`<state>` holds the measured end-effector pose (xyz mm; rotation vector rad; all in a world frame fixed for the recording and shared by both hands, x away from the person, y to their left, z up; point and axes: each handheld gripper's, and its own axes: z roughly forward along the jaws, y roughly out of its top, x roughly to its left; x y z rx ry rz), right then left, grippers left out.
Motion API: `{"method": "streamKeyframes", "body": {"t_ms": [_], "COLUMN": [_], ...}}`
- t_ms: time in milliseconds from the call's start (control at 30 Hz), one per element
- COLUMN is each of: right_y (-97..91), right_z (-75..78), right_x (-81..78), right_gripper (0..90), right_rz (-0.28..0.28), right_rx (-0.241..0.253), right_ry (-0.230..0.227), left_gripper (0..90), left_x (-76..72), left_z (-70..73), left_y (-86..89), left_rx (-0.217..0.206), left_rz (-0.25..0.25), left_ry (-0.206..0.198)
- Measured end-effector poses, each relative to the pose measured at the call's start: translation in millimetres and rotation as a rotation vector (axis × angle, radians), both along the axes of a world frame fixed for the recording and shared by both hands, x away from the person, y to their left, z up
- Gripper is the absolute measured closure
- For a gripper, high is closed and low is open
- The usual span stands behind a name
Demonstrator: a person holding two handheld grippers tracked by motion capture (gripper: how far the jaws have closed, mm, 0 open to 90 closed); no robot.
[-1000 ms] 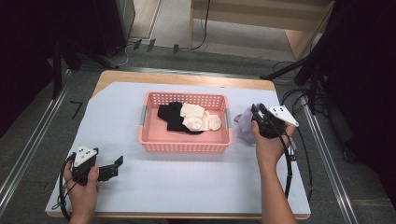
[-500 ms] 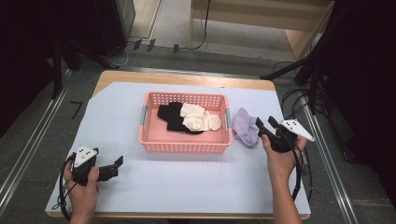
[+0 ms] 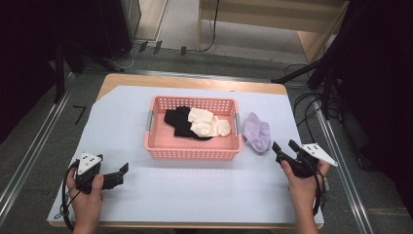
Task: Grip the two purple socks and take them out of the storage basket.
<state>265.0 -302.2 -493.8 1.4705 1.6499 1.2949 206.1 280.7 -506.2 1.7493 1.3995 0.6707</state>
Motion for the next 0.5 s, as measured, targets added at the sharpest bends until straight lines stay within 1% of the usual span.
{"method": "streamKeyframes", "body": {"t_ms": [167, 267, 467, 500], "right_y": [-12.0, -19.1, -35.2, -38.0], "right_z": [-9.6, -14.6, -18.2, -18.9], "right_x": [-13.5, -22.0, -40.2, -43.2], "right_gripper": [27.9, 26.8, 23.9, 23.8], "right_rz": [0.004, -0.007, -0.029, -0.029], "right_rx": [0.012, 0.004, 0.005, 0.002], "right_ry": [-0.003, 0.004, 0.000, 0.005], "left_gripper": [4.7, 4.7, 4.7, 4.7], "left_x": [-0.4, -0.7, -0.8, -0.9], "left_z": [0.3, 0.2, 0.3, 0.4], "left_y": [0.1, -0.3, -0.4, -0.4], "left_rx": [0.005, 0.002, 0.005, 0.006], "left_rz": [-0.002, 0.000, -0.001, -0.002], "left_ry": [0.000, -0.001, -0.003, -0.001]}}
